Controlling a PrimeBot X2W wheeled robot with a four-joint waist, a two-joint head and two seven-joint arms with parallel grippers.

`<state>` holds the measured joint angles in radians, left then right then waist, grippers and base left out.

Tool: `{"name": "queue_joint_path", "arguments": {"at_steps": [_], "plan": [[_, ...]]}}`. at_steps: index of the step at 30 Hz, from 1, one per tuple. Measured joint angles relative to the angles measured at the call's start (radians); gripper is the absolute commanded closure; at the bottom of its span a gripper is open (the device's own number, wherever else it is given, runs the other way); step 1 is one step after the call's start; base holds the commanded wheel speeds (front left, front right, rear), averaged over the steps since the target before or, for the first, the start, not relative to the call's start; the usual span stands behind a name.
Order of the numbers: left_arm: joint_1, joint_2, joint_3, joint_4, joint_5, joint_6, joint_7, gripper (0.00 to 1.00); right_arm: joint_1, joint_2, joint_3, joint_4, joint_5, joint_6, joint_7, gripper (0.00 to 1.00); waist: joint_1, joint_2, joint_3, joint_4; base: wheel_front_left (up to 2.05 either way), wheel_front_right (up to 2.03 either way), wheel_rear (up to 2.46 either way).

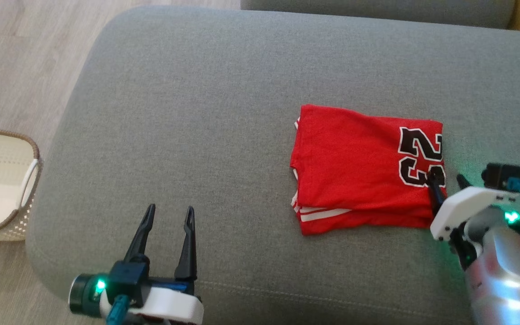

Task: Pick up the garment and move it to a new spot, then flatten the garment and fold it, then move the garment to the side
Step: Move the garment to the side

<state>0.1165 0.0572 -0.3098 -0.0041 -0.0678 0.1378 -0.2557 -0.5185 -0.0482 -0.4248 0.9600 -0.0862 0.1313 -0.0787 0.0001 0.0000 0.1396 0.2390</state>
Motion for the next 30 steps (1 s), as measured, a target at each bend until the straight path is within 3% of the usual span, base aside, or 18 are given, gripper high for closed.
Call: {"name": "queue_joint_path", "arguments": {"at_steps": [3, 4, 5, 6, 7, 18, 30], "plan": [[-0.014, -0.001, 0.000, 0.002, 0.000, -0.001, 0.000, 0.00, -0.048, -0.003, -0.019, 0.037, -0.034, 0.000, 0.028, 0.00, 0.0000, 0.0000, 0.009, -0.002, 0.00, 0.00, 0.00], [-0.019, -0.001, 0.000, 0.003, 0.000, -0.001, 0.000, 0.00, -0.062, -0.006, -0.015, 0.055, -0.036, 0.000, 0.034, 0.11, -0.0001, 0.0000, 0.011, -0.003, 0.00, 0.00, 0.00], [-0.022, -0.001, 0.000, 0.003, 0.001, -0.001, 0.000, 0.00, -0.076, -0.011, -0.001, 0.078, -0.032, 0.000, 0.035, 0.38, -0.0001, 0.0000, 0.011, -0.005, 0.00, 0.00, 0.00], [-0.023, -0.001, 0.000, 0.004, 0.001, -0.002, 0.000, 0.00, -0.089, -0.015, 0.014, 0.100, -0.022, 0.000, 0.035, 0.73, -0.0001, 0.0000, 0.010, -0.008, 0.00, 0.00, 0.00], [-0.023, -0.001, -0.001, 0.005, 0.001, -0.002, 0.000, 0.00, -0.099, -0.017, 0.024, 0.118, -0.013, 0.000, 0.035, 1.00, -0.0001, 0.0000, 0.009, -0.011, 0.00, 0.00, 0.00], [-0.021, -0.001, 0.002, 0.008, 0.002, -0.002, 0.000, 0.00, -0.125, -0.007, 0.053, 0.178, -0.038, 0.000, -0.013, 1.00, -0.0001, 0.0000, -0.019, -0.059, 0.00, 0.00, 0.00], [-0.020, -0.002, 0.003, 0.007, 0.014, -0.015, 0.000, 0.00, -0.151, -0.087, 0.007, 0.039, -0.139, 0.000, 0.009, 1.00, -0.0001, 0.0000, -0.013, -0.178, 0.00, 0.00, 0.00]]}}
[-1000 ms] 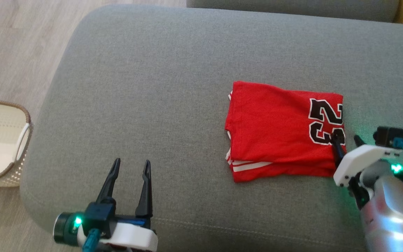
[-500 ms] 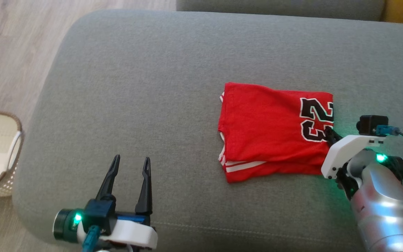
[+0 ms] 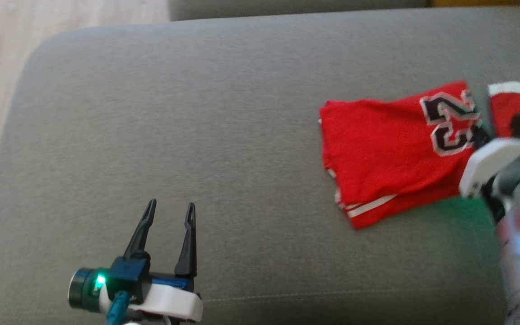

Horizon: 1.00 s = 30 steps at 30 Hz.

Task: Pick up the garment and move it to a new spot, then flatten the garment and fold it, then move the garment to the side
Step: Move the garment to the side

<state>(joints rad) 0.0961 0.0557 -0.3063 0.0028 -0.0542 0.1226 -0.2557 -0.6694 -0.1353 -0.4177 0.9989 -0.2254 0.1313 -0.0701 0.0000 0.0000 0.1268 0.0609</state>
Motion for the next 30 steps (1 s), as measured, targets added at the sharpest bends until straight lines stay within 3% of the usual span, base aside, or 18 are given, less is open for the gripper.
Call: {"name": "queue_joint_path", "arguments": {"at_steps": [11, 23, 24, 25, 30], "plan": [[-0.074, -0.001, 0.006, 0.001, 0.017, -0.017, 0.000, 0.00, -0.099, -0.093, -0.016, -0.208, -0.040, 0.000, 0.088, 1.00, 0.0001, 0.0000, 0.083, -0.107, 0.00, 0.00, 0.00], [-0.122, -0.001, 0.015, 0.002, 0.019, -0.029, 0.000, 0.00, -0.085, -0.137, -0.118, -0.430, -0.099, 0.000, 0.167, 1.00, 0.0000, 0.0000, 0.152, -0.117, 0.00, 0.00, 0.00], [-0.123, -0.001, 0.017, 0.002, 0.019, -0.035, 0.000, 0.00, -0.076, -0.137, -0.132, -0.442, -0.115, 0.000, 0.169, 0.60, 0.0000, 0.0000, 0.151, -0.114, 0.00, 0.00, 0.00], [-0.123, -0.001, 0.019, 0.004, 0.019, -0.035, 0.000, 0.00, -0.065, -0.136, -0.145, -0.457, -0.140, 0.000, 0.169, 0.00, 0.0001, 0.0000, 0.150, -0.111, 0.00, 0.00, 0.00], [-0.122, -0.002, 0.025, 0.005, 0.015, -0.034, 0.000, 0.00, -0.007, -0.098, -0.176, -0.506, -0.236, 0.000, 0.156, 0.00, 0.0000, 0.0000, 0.123, -0.094, 0.00, 0.00, 0.00]]}}
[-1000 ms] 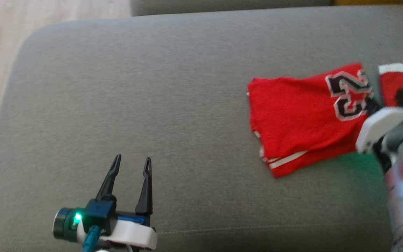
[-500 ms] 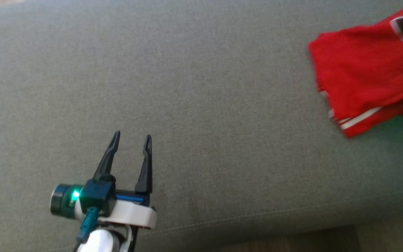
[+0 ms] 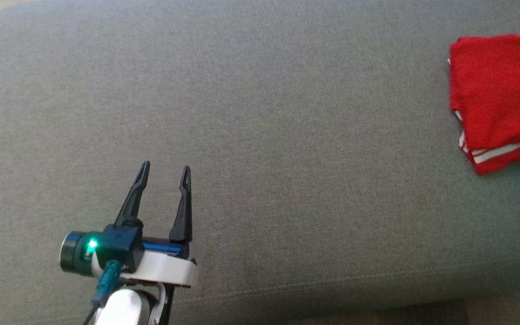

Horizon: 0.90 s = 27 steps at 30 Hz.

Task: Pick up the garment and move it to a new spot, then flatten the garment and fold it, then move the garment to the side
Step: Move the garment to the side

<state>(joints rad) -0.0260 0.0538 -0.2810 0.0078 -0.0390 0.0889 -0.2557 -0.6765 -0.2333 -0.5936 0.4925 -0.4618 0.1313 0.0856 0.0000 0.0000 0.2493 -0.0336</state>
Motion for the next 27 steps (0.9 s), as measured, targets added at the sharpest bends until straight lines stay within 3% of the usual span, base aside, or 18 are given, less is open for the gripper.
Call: {"name": "queue_joint_path", "arguments": {"at_steps": [5, 8, 14, 18, 27], "plan": [[0.006, -0.001, 0.004, 0.000, -0.034, 0.018, 0.000, 0.00, 0.075, 0.120, 0.029, -0.036, -0.003, 0.000, -0.058, 0.00, -0.0001, 0.0000, -0.052, 0.020, 0.00, 0.00, 0.00], [0.029, -0.001, 0.008, -0.003, -0.058, 0.037, 0.000, 0.00, 0.159, 0.166, 0.101, -0.041, 0.051, 0.000, -0.111, 0.00, -0.0001, 0.0000, -0.090, 0.035, 0.00, 0.00, 0.00], [0.099, -0.001, 0.031, -0.006, -0.122, 0.054, 0.000, 0.00, 0.333, 0.180, 0.335, -0.035, 0.242, 0.000, -0.279, 0.00, -0.0001, 0.0000, -0.179, 0.068, 0.00, 0.00, 0.00], [0.120, -0.001, 0.047, -0.013, -0.131, 0.062, 0.000, 0.00, 0.416, 0.183, 0.481, -0.052, 0.387, 0.000, -0.328, 0.00, -0.0001, 0.0000, -0.221, 0.084, 0.00, 0.00, 0.00], [0.168, 0.000, 0.067, -0.036, -0.094, 0.062, 0.000, 0.00, 0.602, 0.185, 0.572, -0.272, 0.534, 0.000, -0.338, 0.00, -0.0001, 0.0000, -0.287, 0.109, 0.00, 0.00, 0.00]]}}
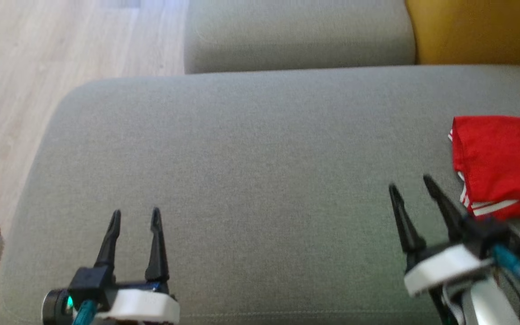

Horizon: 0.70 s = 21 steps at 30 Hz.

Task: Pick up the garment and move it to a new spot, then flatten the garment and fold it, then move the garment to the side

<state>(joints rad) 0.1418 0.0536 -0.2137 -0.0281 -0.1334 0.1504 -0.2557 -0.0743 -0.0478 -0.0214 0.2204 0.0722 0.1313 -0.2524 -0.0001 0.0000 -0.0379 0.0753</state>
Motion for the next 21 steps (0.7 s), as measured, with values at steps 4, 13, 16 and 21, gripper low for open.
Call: {"name": "queue_joint_path", "arguments": {"at_steps": [4, 13, 16, 21], "plan": [[0.033, 0.002, 0.007, 0.001, 0.020, -0.008, 0.000, 0.00, 0.093, 0.000, -0.001, -0.033, 0.020, 0.000, 0.000, 0.00, 0.0000, 0.0000, -0.024, 0.006, 0.00, 0.00, 0.00], [0.067, 0.003, 0.015, 0.038, 0.040, -0.045, 0.000, 0.00, 0.134, 0.002, -0.014, -0.052, 0.044, 0.000, 0.000, 0.00, 0.0000, 0.0000, -0.048, 0.006, 0.00, 0.00, 0.00], [0.069, 0.003, 0.016, 0.047, 0.050, -0.050, 0.000, 0.00, 0.151, 0.002, -0.016, -0.059, 0.053, 0.000, 0.000, 0.00, 0.0000, 0.0000, -0.051, 0.003, 0.00, 0.00, 0.00], [0.069, 0.003, 0.017, 0.061, 0.052, -0.055, 0.000, 0.00, 0.165, 0.002, -0.015, -0.065, 0.052, 0.000, 0.000, 0.00, 0.0001, 0.0000, -0.056, 0.000, 0.00, 0.00, 0.00]]}}
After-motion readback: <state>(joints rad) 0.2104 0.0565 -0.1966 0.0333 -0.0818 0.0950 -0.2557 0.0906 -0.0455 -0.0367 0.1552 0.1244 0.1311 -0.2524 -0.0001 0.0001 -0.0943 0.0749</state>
